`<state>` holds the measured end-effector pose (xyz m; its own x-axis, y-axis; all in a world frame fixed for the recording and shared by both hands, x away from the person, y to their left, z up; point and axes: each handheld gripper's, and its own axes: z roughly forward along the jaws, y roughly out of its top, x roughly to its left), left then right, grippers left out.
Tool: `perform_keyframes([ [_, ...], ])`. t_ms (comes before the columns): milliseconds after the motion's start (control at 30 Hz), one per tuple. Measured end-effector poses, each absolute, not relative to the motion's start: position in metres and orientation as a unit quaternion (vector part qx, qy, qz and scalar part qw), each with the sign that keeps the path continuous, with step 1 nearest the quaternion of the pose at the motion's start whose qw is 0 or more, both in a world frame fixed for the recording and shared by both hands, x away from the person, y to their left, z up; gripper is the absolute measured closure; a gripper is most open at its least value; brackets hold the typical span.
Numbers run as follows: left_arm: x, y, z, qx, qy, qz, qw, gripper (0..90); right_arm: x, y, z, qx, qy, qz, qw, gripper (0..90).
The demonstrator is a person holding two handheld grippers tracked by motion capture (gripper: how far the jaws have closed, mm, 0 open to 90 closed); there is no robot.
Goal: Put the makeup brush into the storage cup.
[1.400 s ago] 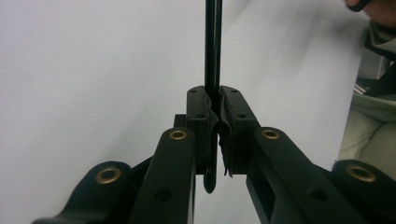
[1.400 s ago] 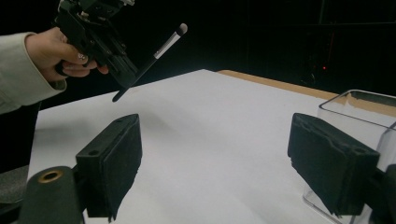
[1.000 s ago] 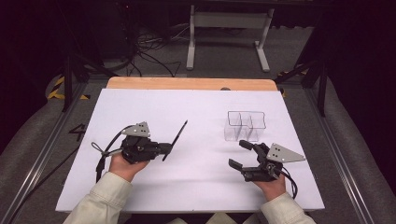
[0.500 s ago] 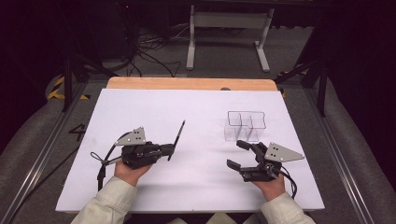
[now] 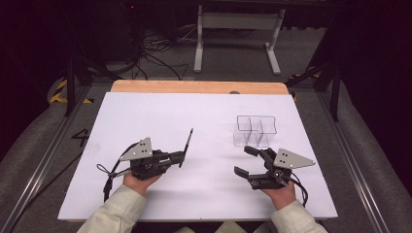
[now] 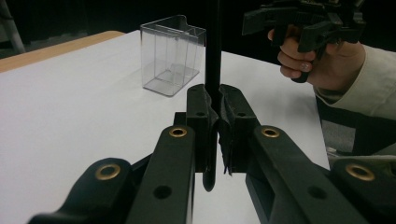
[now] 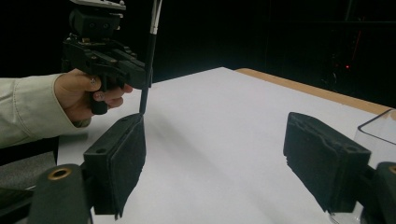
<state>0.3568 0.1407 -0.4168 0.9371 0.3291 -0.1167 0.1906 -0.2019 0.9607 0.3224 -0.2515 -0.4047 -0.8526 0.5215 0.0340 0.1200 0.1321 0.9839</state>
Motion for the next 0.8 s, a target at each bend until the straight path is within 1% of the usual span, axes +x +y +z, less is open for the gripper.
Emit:
perform_keyframes([
  [300,0.358,0.138,-0.423,0.77,0.167,0.055,0.613,83.2,0.322,-0.241,-0.398,0.21,0.739,0.62,0.158,23.4],
  [667,0.355,0.132,-0.426,0.766,0.152,0.054,0.623,83.2,0.33,-0.21,-0.376,0.175,0.747,0.625,0.141,30.7],
  [800,0.355,0.131,-0.426,0.765,0.148,0.056,0.625,83.2,0.332,-0.198,-0.371,0.173,0.742,0.632,0.139,31.2],
])
